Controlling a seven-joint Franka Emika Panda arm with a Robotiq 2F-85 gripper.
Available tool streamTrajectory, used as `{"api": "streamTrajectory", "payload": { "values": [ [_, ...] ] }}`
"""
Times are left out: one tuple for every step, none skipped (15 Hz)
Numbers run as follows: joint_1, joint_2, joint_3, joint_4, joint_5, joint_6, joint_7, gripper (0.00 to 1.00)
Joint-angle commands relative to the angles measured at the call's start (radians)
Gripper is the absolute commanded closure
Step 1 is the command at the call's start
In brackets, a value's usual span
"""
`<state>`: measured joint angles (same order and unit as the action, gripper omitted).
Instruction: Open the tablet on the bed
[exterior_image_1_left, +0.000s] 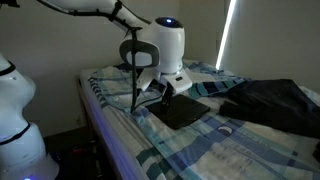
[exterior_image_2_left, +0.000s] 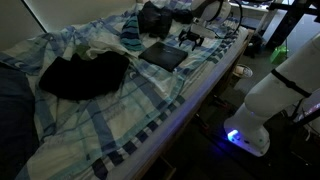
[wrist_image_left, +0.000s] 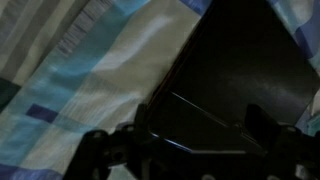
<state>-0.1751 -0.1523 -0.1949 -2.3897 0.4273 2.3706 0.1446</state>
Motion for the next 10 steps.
{"api": "streamTrajectory", "payload": {
  "values": [
    [0.006,0.049,-0.003,0.07,0.003,-0.037,-0.026,0.0],
    [0.001,0.02,-0.001,0.027,-0.001,-0.008,-0.013,0.0],
    [0.002,0.029,-0.001,0.038,-0.001,-0.008,-0.014,0.0],
    [0.002,0.036,0.0,0.045,-0.001,-0.008,-0.015,0.0],
    [0.002,0.041,0.0,0.048,-0.001,-0.008,-0.015,0.0],
    [0.002,0.043,0.0,0.049,-0.001,-0.008,-0.015,0.0],
    [0.006,0.041,0.001,0.045,0.01,-0.002,-0.032,0.0],
    [0.005,0.05,-0.001,0.051,0.003,0.003,-0.048,0.0],
    [0.007,0.053,-0.005,0.066,0.011,-0.022,-0.09,0.0],
    [0.007,0.046,-0.004,0.067,-0.009,-0.022,-0.125,0.0]
  ]
}}
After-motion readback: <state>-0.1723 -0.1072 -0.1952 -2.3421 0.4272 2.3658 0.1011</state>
